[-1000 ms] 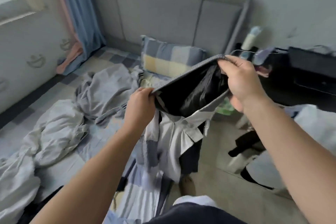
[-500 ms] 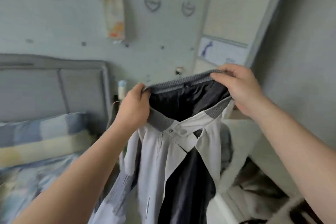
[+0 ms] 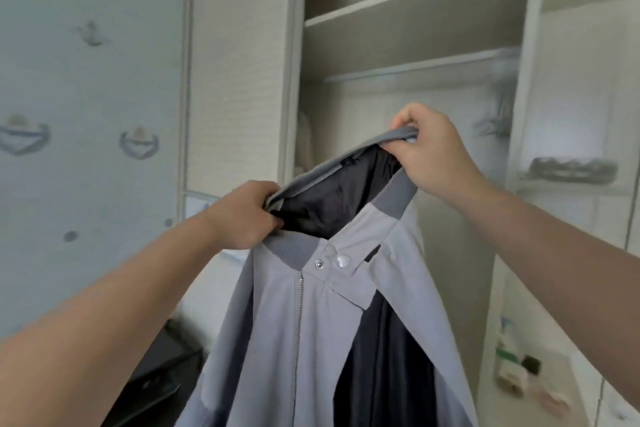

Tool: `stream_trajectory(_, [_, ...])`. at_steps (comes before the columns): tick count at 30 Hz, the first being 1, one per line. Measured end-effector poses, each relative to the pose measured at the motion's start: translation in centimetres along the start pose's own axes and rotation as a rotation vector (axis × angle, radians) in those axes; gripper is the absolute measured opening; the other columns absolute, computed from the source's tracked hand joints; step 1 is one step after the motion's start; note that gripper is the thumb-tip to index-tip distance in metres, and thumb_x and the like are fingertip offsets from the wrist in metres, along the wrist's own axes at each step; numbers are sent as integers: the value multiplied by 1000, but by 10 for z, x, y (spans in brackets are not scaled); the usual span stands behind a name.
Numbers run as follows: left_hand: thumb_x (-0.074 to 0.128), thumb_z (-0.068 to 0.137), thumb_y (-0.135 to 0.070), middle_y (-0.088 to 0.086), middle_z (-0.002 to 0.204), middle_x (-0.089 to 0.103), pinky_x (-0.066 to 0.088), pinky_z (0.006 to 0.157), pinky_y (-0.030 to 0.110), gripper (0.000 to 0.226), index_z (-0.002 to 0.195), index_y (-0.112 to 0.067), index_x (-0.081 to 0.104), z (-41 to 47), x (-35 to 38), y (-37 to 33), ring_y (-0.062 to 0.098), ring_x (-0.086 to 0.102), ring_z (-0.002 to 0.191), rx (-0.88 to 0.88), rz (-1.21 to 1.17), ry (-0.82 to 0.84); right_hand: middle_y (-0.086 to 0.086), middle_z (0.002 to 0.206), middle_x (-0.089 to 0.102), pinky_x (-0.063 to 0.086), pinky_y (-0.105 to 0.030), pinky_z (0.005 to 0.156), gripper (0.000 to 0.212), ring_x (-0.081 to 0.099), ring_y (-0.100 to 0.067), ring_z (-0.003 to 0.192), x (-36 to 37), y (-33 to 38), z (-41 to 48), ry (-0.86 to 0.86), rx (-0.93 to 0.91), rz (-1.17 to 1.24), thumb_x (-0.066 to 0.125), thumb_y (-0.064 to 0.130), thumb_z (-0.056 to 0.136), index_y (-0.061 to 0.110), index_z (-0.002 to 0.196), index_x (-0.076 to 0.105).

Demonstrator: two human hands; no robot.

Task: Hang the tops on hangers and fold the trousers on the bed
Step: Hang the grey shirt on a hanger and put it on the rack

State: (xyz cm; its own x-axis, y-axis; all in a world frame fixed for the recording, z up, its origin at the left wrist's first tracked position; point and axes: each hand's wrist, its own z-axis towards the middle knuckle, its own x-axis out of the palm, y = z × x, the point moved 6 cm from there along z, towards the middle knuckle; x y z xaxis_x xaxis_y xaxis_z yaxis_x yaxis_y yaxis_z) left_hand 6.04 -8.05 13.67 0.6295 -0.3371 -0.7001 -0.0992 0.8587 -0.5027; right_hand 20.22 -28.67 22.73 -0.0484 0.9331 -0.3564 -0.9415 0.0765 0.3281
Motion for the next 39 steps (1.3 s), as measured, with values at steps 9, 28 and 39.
stream_trajectory(9, [64,95,-45,5,73,53,44,59,28,45,85,-2,59,188,10,-41,16,50,66,144,-310,8,4,78,57,40,-28,67,19,55,-18,76,-44,-64,148,-55,-5,-286,76,11,84,18,82,58])
stream_trajectory(28, [46,99,-7,16,85,57,46,53,31,12,95,-1,55,447,98,-57,28,53,65,56,-585,32,-4,99,59,39,-28,71,19,54,-26,90,-22,-207,222,218,385,-1131,69,13,86,20,94,54])
stream_trajectory(39, [46,98,-6,18,89,64,52,55,31,15,105,-1,59,478,174,-84,29,61,71,69,-837,191,-12,132,47,34,-42,99,42,42,-33,125,-51,-261,258,-31,341,-1753,54,28,90,19,130,50])
